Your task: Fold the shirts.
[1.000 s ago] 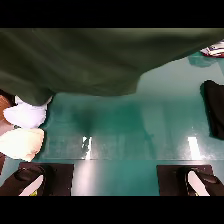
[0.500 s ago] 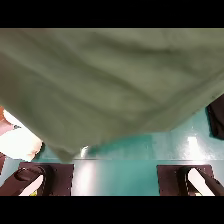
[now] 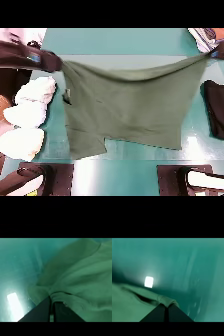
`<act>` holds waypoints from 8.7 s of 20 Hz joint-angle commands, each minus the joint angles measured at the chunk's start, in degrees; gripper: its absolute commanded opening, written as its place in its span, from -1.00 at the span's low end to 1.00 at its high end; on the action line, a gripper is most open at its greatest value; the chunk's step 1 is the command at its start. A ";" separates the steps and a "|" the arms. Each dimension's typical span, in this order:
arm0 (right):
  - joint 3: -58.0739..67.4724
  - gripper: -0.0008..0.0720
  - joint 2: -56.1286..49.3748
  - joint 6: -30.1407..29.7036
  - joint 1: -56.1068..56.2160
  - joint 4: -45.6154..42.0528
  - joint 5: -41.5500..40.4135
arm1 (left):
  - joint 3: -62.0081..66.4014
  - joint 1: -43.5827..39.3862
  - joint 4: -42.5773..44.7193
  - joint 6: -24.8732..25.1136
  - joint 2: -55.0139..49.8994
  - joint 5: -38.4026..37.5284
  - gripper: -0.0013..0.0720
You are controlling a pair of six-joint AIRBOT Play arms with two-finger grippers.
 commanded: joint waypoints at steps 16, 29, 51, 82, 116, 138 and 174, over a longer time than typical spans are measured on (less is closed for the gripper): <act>-5.42 0.15 -8.22 -1.07 -1.90 6.16 2.38 | -6.40 18.32 0.20 3.04 -11.63 -10.93 0.42; -41.86 0.65 15.15 -6.01 -10.95 8.68 -3.06 | -44.02 17.68 -18.67 6.64 -2.23 1.18 0.42; -68.67 -0.66 10.60 -10.38 -14.71 8.55 -5.40 | -35.85 15.50 -18.62 6.56 -1.84 -3.45 -0.89; 3.89 -0.93 22.97 -0.48 -7.98 5.60 6.25 | 17.64 15.47 -17.35 0.00 19.21 -10.60 -0.89; -29.49 -0.10 -4.63 -3.37 1.16 1.20 -10.01 | -12.28 14.47 -6.71 3.39 -19.19 -4.81 0.30; -44.41 0.48 19.58 -2.93 -6.62 5.75 -8.70 | -62.16 14.64 -20.76 -4.42 17.05 -0.28 0.31; -69.26 -0.94 43.60 -3.10 -5.44 -9.99 8.02 | -46.25 14.64 -21.40 -1.73 29.24 -18.84 -0.90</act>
